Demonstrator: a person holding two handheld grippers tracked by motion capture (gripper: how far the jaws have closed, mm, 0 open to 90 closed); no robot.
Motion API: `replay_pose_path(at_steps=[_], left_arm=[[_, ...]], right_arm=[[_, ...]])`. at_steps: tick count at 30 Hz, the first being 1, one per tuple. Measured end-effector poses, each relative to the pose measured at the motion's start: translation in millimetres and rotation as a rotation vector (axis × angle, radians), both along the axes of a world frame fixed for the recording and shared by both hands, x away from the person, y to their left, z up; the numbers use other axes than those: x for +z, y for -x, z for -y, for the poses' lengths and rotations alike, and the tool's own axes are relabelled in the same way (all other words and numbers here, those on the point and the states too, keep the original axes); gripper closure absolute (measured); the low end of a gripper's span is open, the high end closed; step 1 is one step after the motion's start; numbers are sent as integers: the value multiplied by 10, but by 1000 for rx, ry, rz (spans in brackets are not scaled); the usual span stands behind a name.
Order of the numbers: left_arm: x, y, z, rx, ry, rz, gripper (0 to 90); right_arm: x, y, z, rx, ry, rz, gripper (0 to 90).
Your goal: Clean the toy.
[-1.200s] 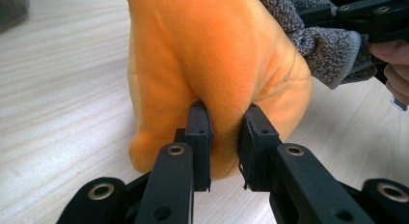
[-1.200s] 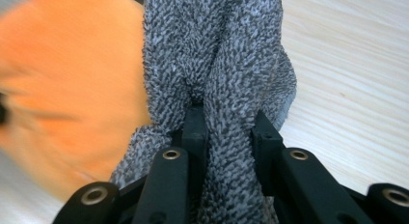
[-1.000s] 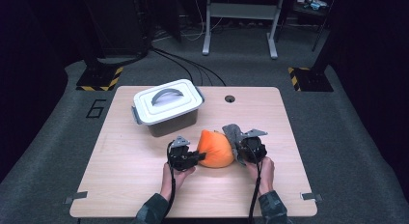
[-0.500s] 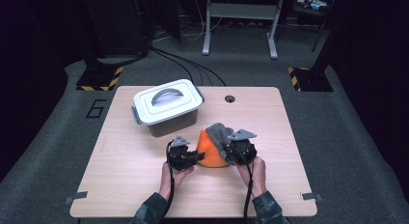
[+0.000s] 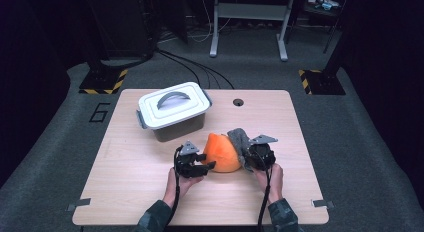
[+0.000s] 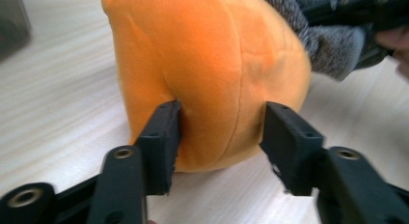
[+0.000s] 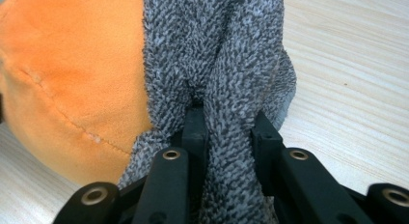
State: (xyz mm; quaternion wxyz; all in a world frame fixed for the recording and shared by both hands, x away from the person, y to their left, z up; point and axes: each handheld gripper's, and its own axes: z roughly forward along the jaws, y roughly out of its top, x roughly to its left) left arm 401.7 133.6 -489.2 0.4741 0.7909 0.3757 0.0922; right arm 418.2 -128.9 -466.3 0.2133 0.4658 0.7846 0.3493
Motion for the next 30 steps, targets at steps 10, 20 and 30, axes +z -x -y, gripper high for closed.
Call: replay_pose_path(at_steps=[10,20,30], left_arm=[[51,-1,62,50,-19,-1,782],[13,-19,36,57,9,-35,815],[-18,-36,11,46,39,-46,813]], right_arm=[[384,191,-285,77,17,103,728],[283,183,-681,136,172,100,734],[60,62,-122,5,114,15,735]])
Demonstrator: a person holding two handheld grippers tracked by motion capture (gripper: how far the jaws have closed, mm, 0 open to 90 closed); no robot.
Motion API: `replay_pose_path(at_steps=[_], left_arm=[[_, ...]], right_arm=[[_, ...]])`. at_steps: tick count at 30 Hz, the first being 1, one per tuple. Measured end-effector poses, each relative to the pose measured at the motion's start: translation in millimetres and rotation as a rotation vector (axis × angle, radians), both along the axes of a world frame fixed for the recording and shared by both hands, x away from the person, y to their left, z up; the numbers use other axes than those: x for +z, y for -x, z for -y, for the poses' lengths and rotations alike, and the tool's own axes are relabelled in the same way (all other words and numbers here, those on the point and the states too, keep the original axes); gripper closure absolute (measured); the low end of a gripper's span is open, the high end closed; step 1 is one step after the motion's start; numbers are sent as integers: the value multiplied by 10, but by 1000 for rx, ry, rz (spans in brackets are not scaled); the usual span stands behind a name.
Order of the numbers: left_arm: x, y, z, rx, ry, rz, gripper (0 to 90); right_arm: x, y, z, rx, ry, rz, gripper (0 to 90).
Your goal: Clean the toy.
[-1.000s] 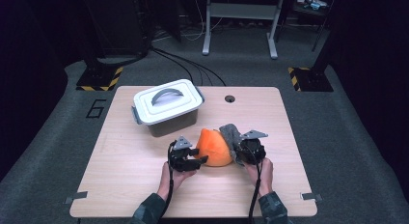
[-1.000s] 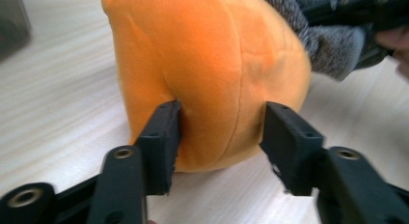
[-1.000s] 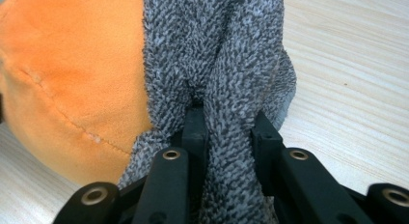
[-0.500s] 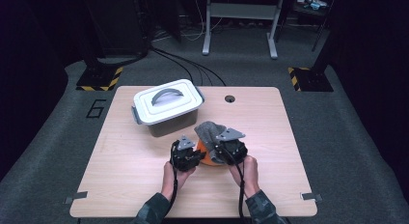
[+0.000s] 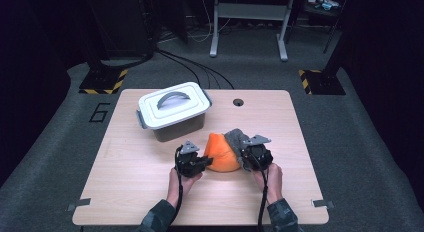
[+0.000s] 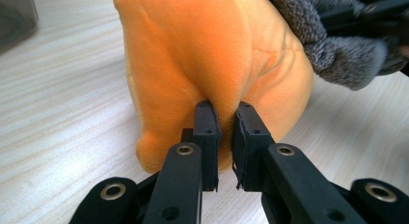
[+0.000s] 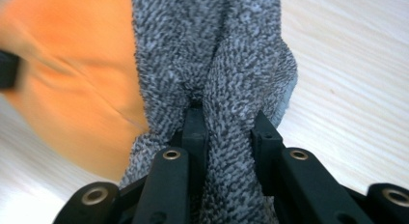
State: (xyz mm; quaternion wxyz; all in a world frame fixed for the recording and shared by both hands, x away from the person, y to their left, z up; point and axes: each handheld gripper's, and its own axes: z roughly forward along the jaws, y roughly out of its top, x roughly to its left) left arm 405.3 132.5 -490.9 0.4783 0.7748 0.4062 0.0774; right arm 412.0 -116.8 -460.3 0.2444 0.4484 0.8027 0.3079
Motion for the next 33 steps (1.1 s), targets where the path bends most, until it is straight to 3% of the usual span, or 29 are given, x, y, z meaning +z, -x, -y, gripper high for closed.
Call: replay_pose_path(at_steps=[5,6,9,13,15,18,20,22,26,28,31,33], left_arm=[[10,-5,23,-8,-6,9,812],[14,-5,23,-6,-7,9,812],[15,-13,10,-9,-11,2,811],[22,-4,28,-12,-23,12,811],[16,-8,19,-7,-22,8,811],[7,-18,-8,-13,-14,1,812],[15,-16,12,-14,-13,5,812],[12,-25,1,-19,-11,6,812],[1,-30,-1,-15,-8,9,807],[40,-6,56,-16,-72,40,732],[98,25,171,-34,-192,65,463],[93,24,244,-34,-243,86,399]], right_arm=[[-37,-21,44,-11,-24,-18,732],[7,-15,44,-10,-25,-23,730],[178,25,18,4,-44,31,728],[363,81,-190,88,-66,62,728],[325,36,-330,106,-29,41,727],[210,-17,-339,84,-4,30,731],[169,-41,-252,75,-23,16,731],[145,-57,-162,41,-2,3,731],[26,-88,-27,9,-9,-18,733],[-15,-81,-36,4,-14,-10,734],[-2,-70,-67,8,-7,-2,736],[2,-69,-75,11,-26,-1,736]])
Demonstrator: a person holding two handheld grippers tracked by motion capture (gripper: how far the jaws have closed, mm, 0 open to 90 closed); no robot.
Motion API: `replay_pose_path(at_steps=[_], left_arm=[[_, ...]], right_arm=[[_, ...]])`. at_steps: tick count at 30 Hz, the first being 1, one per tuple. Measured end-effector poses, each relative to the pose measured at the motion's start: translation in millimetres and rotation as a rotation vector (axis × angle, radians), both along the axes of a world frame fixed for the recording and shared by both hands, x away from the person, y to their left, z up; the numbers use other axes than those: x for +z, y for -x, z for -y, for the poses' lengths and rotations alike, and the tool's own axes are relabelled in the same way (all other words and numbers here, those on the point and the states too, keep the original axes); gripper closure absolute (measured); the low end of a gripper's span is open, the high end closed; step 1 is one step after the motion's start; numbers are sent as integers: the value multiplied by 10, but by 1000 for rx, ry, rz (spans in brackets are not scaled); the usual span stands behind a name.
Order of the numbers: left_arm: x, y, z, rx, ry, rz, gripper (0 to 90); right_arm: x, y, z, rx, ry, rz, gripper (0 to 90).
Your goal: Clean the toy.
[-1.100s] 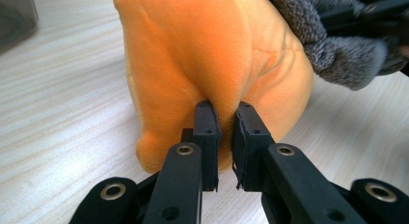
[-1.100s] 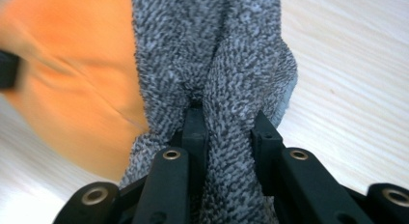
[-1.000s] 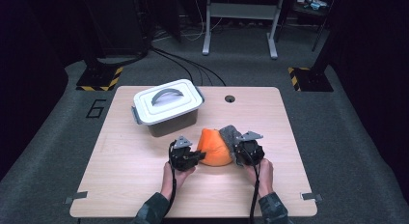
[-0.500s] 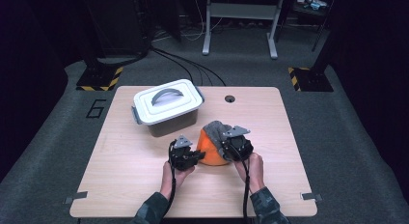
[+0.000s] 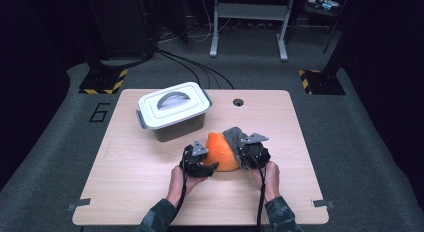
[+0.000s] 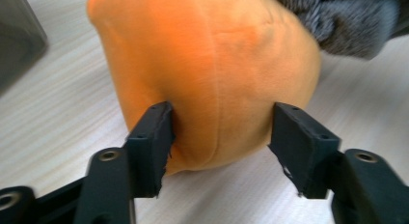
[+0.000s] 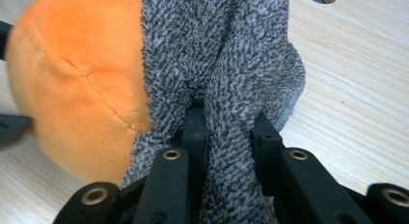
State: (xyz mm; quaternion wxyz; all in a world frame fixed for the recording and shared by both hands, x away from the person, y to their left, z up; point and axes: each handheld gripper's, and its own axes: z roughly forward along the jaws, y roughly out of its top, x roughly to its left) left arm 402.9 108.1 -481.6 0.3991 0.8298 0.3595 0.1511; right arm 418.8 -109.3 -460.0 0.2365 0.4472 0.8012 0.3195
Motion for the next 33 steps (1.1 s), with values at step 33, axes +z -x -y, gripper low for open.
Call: replay_pose_path(at_steps=[33], left_arm=[[-22,-40,-290,21,252,-105,528]], right_arm=[[-53,30,106,30,-62,-36,734]])
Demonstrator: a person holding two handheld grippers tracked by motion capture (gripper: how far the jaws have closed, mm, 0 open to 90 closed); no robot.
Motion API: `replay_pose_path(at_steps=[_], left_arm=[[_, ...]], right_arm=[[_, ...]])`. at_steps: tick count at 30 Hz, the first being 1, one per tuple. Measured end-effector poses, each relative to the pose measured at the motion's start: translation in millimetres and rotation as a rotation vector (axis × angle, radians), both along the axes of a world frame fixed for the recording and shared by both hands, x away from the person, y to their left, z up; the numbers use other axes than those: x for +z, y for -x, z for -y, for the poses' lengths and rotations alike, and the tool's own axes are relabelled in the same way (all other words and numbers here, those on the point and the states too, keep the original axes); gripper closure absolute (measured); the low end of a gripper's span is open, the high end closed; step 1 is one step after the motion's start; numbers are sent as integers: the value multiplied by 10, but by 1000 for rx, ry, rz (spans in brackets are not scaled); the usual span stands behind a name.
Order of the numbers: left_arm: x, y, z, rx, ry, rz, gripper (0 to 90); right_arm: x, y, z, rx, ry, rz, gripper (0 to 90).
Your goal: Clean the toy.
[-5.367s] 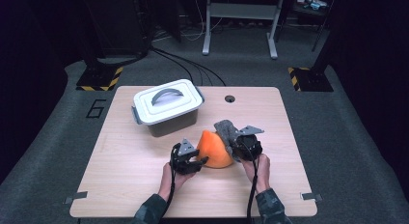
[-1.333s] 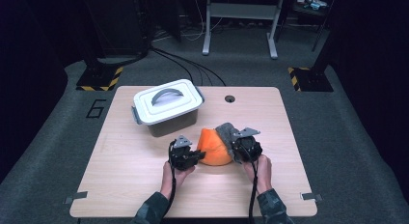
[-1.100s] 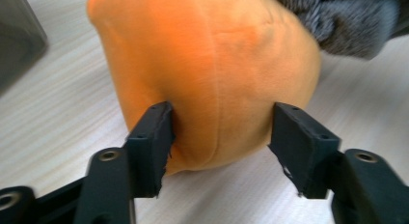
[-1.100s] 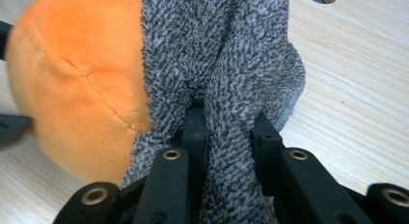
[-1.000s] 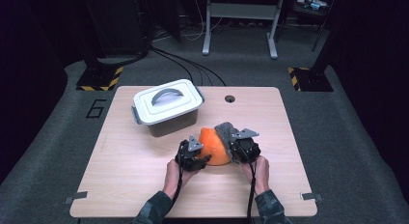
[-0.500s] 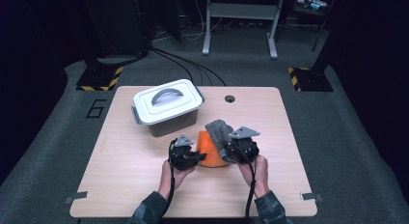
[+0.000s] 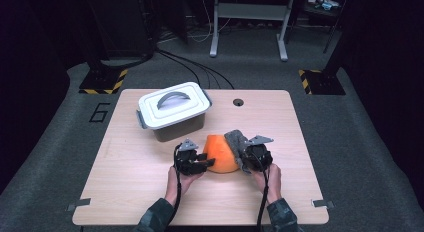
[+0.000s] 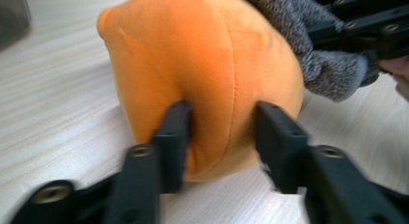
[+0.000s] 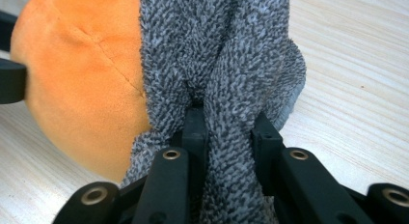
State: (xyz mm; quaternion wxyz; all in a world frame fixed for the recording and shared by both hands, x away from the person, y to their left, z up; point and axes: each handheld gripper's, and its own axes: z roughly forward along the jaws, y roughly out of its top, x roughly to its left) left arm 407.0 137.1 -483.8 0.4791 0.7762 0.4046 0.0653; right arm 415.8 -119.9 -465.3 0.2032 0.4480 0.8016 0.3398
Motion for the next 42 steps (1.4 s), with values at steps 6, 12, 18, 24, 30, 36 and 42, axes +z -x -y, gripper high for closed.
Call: replay_pose_path(at_steps=[6,12,18,24,30,36,42], left_arm=[[-78,-1,-95,65,22,-53,330],[-217,-67,-108,64,109,-131,300],[-240,-85,-26,32,162,-103,579],[-106,-18,0,11,115,-33,700],[256,-30,-61,-109,1,55,698],[248,-66,-46,-110,-34,37,604],[61,4,-48,-5,76,-10,316]], right_arm=[[-3,2,15,-19,15,-8,734],[-41,6,79,-35,11,-19,735],[-37,23,74,-43,17,-13,736],[50,53,133,-47,16,2,735],[310,79,187,-39,-41,69,734],[174,11,-17,-17,-23,6,742],[-10,-27,30,-18,-63,-7,745]])
